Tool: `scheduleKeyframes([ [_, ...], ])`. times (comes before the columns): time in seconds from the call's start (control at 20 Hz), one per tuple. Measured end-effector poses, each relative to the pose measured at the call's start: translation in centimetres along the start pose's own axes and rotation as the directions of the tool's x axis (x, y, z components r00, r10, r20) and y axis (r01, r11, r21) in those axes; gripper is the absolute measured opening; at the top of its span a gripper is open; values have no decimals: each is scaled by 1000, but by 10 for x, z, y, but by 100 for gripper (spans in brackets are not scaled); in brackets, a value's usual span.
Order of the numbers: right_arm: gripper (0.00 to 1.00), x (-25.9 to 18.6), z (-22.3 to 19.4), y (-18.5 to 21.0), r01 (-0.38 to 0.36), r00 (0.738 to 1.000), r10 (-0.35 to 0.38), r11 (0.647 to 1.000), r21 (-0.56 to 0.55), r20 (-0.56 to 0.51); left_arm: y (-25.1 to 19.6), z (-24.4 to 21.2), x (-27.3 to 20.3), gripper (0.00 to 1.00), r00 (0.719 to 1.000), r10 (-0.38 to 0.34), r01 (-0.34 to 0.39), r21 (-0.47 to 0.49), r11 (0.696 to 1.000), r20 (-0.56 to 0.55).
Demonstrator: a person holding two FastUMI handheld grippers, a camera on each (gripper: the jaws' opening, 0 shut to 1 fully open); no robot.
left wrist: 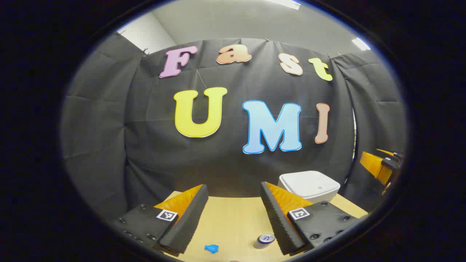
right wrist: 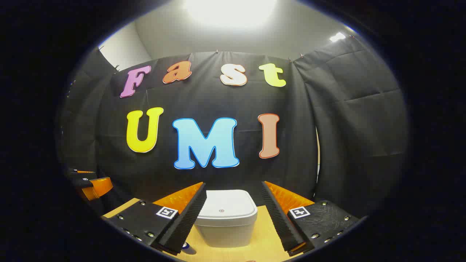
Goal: Press the lid of the desktop garbage bin to open it, pick up the crumpled paper on the desktop and throw it into the bin, then pick up the pop can on the desktop and drop it into the bin, and finally close the garbage bin lid.
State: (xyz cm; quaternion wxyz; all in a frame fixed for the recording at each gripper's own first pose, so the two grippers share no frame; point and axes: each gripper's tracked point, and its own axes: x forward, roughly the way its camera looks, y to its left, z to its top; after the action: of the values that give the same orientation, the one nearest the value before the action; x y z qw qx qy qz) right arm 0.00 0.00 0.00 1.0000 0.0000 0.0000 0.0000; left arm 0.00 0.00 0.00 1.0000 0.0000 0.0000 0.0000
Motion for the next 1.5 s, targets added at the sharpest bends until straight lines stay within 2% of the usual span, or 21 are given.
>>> scheduleKeyframes([
  [0.2, 96, 3, 2, 5, -19, 1000, 19, 1000, -20, -10, -11, 1, 8, 96, 1000, -27, 27, 17, 999, -4],
  [0.95, 95, 23, -4, 13, -45, 998, 43, 998, -49, -39, -24, -2, 24, 95, 999, -37, 37, 42, 998, -1],
  [1.0, 88, 23, -6, 16, -54, 998, 52, 997, -48, -45, -26, -1, 24, 95, 999, -37, 37, 42, 998, -1],
  [1.05, 88, 26, -8, 15, -47, 998, 44, 998, -48, -54, -26, -1, 25, 95, 999, -38, 38, 40, 998, -2],
  [1.1, 74, 25, -10, 15, -51, 997, 48, 998, -46, -62, -26, -2, 25, 96, 999, -39, 39, 38, 999, -2],
  [1.2, 67, 28, -14, 17, -54, 996, 51, 998, -43, -79, -26, -5, 27, 95, 999, -37, 37, 35, 999, -6],
  [1.3, 41, 29, -17, 18, -61, 994, 58, 997, -37, -93, -25, -6, 29, 95, 999, -35, 35, 35, 999, -7],
  [1.35, 36, 30, -20, 20, -68, 992, 64, 997, -35, -106, -25, -6, 30, 95, 999, -33, 34, 36, 999, -9],
  [1.4, 39, 28, -22, 19, -56, 992, 51, 998, -42, -116, -25, -7, 31, 95, 999, -33, 33, 35, 999, -9],
  [1.45, 21, 26, -23, 11, -31, 994, 27, 999, -35, -110, -24, -8, 32, 95, 999, -33, 33, 36, 999, -10],
  [1.5, 4, 32, -25, 17, -46, 992, 43, 999, -20, -118, -24, -8, 33, 95, 999, -31, 32, 37, 999, -11],
])
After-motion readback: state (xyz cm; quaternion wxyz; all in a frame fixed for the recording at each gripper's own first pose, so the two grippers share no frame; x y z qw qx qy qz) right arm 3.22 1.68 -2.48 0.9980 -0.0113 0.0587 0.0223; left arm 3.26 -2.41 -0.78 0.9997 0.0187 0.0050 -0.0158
